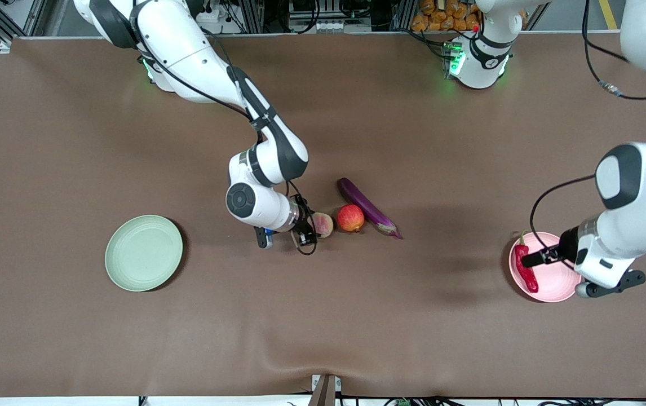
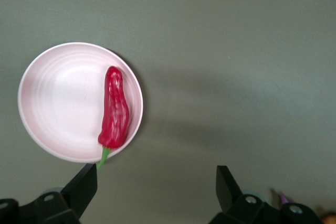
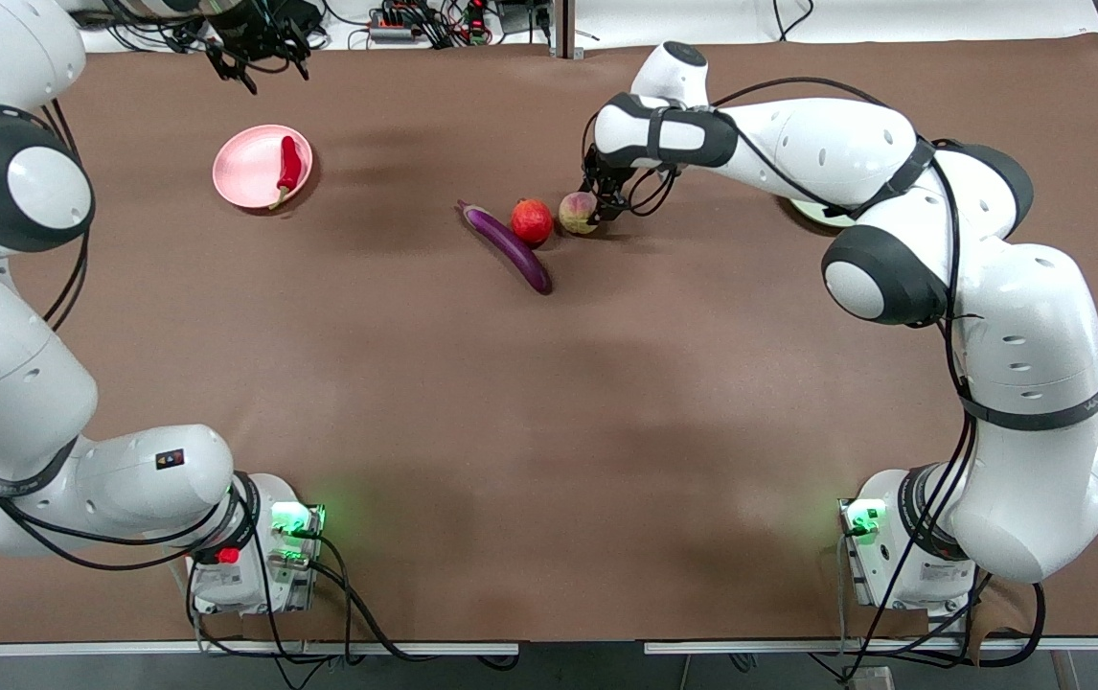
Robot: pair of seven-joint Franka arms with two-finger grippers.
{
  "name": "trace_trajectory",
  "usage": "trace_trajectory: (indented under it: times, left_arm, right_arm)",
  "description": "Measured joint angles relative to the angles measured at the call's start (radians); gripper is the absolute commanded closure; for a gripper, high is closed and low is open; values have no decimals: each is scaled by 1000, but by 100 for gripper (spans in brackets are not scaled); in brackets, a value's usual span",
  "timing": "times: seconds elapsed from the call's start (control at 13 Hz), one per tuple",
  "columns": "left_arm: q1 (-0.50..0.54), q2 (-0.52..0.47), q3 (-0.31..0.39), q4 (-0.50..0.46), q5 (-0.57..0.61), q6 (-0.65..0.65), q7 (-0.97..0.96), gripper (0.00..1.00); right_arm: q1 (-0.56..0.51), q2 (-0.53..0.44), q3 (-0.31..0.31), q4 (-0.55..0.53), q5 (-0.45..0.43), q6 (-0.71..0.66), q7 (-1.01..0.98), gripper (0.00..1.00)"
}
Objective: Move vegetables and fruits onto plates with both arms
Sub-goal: 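Lower the pepper onto the pink plate while the right gripper places the peach, then reach the left gripper to the purple eggplant and grasp it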
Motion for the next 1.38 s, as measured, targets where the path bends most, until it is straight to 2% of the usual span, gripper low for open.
trace_trajectory:
  times: [0.15,0.38,0.54,0.69,1.0,1.07,1.38]
  left_arm:
    - [-17,-67,-2,1,0,-70,0,0]
    - [-19,-165,-25,2,0,-191,0,0]
    - [-19,-218,-38,1,0,-236,-8,0]
    - [-19,-253,-43,1,0,-246,-15,0]
    - [-19,-275,-48,28,0,-246,-15,0]
    - [-19,-275,-49,37,0,-246,-15,0]
    - [-19,-275,-51,43,2,-275,34,0]
  right_arm:
    - [-44,-3,-4,60,-81,-139,-61,94]
    - [-136,-21,-21,103,-172,-326,-277,94]
    - [-179,-38,-65,106,-275,-455,-444,93]
    - [-209,-56,-118,106,-338,-536,-616,93]
    - [-281,-75,-252,105,-367,-583,-1035,92]
    - [-312,-75,-269,103,-368,-578,-1127,92]
    - [-422,-73,-273,18,-367,-464,-1358,89]
